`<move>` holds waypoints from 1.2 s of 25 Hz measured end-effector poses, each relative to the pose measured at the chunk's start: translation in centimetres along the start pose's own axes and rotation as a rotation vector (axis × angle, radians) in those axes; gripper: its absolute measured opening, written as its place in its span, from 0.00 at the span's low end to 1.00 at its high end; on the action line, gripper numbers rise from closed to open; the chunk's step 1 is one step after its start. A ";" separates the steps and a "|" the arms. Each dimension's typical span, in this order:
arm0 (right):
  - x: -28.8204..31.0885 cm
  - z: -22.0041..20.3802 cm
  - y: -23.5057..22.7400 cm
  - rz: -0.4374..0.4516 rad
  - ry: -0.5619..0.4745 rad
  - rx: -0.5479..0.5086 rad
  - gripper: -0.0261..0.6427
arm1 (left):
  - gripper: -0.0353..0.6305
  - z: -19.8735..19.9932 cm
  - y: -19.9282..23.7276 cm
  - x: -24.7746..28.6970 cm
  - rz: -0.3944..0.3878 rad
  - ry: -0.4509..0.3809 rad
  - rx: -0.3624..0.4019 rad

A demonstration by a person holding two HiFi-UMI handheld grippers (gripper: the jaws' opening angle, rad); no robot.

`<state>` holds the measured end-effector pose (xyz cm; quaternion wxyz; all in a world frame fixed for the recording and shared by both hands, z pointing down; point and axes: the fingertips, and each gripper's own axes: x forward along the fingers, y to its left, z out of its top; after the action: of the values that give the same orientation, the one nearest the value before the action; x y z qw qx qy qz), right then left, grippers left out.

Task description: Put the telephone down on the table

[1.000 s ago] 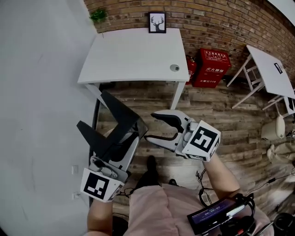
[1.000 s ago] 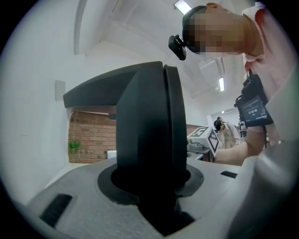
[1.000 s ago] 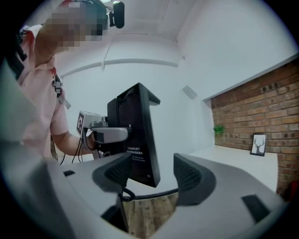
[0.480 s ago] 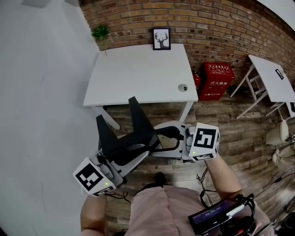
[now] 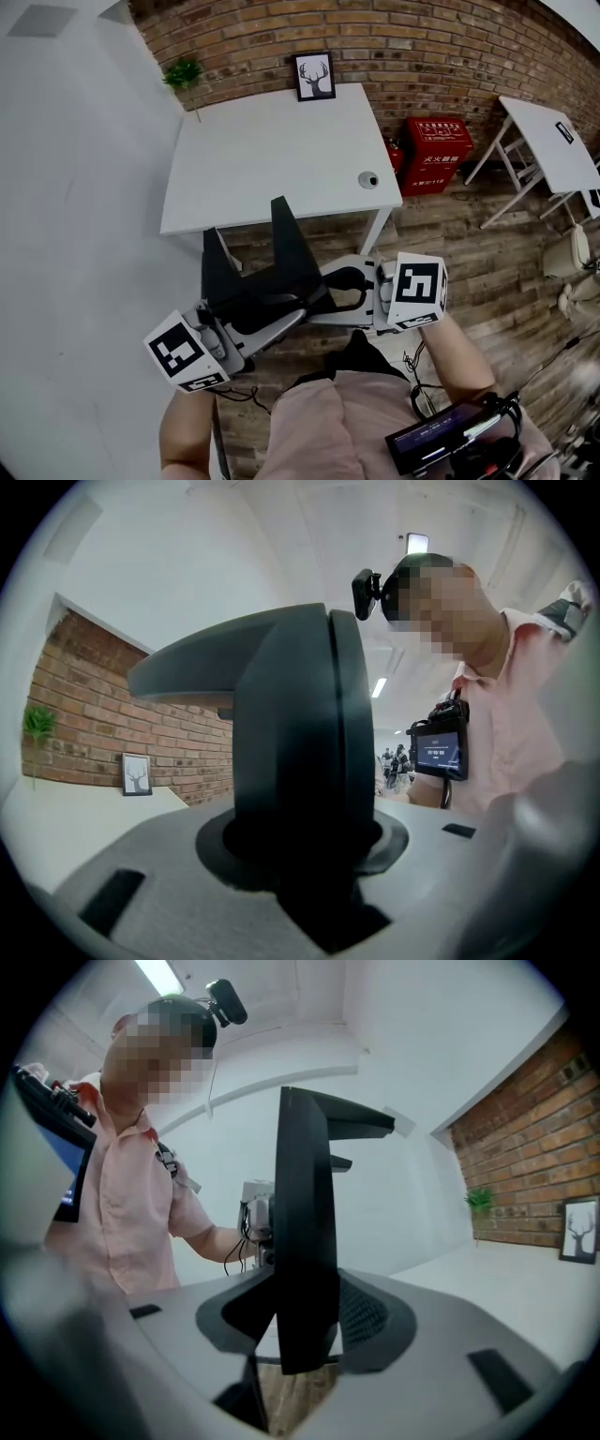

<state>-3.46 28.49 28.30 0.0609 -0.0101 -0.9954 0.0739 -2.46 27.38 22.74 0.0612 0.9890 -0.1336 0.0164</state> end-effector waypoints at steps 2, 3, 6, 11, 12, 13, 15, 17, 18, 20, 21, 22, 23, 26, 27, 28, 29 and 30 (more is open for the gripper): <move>-0.3 -0.4 -0.7 -0.001 0.004 0.000 0.31 | 0.29 -0.4 0.6 0.7 -0.017 0.016 -0.001; -0.4 -0.7 -1.0 -0.002 0.005 0.001 0.31 | 0.29 -0.7 0.9 1.0 -0.025 0.022 -0.004; -0.6 -1.7 -2.4 -0.008 0.002 0.009 0.30 | 0.29 -1.7 2.2 1.7 -0.039 0.040 -0.013; -1.0 -2.1 -6.0 -0.022 -0.014 0.036 0.30 | 0.29 -2.2 5.7 3.2 -0.050 0.059 -0.040; -1.1 -2.1 -6.8 -0.022 -0.016 0.043 0.30 | 0.29 -2.2 6.4 3.5 -0.052 0.062 -0.048; -1.2 -2.1 -7.5 -0.022 -0.019 0.050 0.30 | 0.29 -2.2 7.2 3.8 -0.053 0.065 -0.056; -1.4 -2.1 -9.1 -0.021 -0.024 0.067 0.30 | 0.30 -2.4 8.7 4.4 -0.053 0.070 -0.069; -1.6 -2.2 -10.5 -0.018 -0.028 0.092 0.30 | 0.30 -2.7 10.1 5.1 -0.052 0.075 -0.082; -1.8 -2.4 -11.2 -0.017 -0.027 0.097 0.30 | 0.29 -2.8 10.8 5.5 -0.053 0.078 -0.090; -2.3 -2.9 -12.6 -0.014 -0.021 0.108 0.30 | 0.29 -3.0 12.1 6.2 -0.056 0.084 -0.111; -2.4 -3.0 -13.3 -0.014 -0.021 0.118 0.30 | 0.29 -3.0 12.8 6.6 -0.057 0.087 -0.120; -2.6 -2.9 -14.1 -0.014 -0.026 0.128 0.30 | 0.29 -3.0 13.5 6.9 -0.058 0.092 -0.127; -2.7 -2.9 -14.8 -0.014 -0.032 0.138 0.30 | 0.30 -3.1 14.2 7.3 -0.058 0.097 -0.132; -3.1 -3.0 -16.9 -0.012 -0.041 0.162 0.30 | 0.30 -3.3 16.2 8.3 -0.063 0.115 -0.147; -3.2 -3.1 -17.6 -0.012 -0.041 0.169 0.30 | 0.30 -3.4 16.9 8.7 -0.066 0.119 -0.154; -3.4 -3.2 -18.4 -0.012 -0.040 0.174 0.30 | 0.30 -3.5 17.6 9.0 -0.068 0.121 -0.160; -3.5 -3.3 -19.1 -0.013 -0.040 0.179 0.30 | 0.30 -3.5 18.2 9.3 -0.069 0.121 -0.166; -3.7 -3.3 -19.7 -0.012 -0.039 0.184 0.30 | 0.30 -3.6 18.9 9.6 -0.067 0.122 -0.173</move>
<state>0.37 9.35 34.06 0.0426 0.0031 -0.9854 0.1649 1.76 7.25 29.03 0.1547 0.9812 -0.0972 0.0630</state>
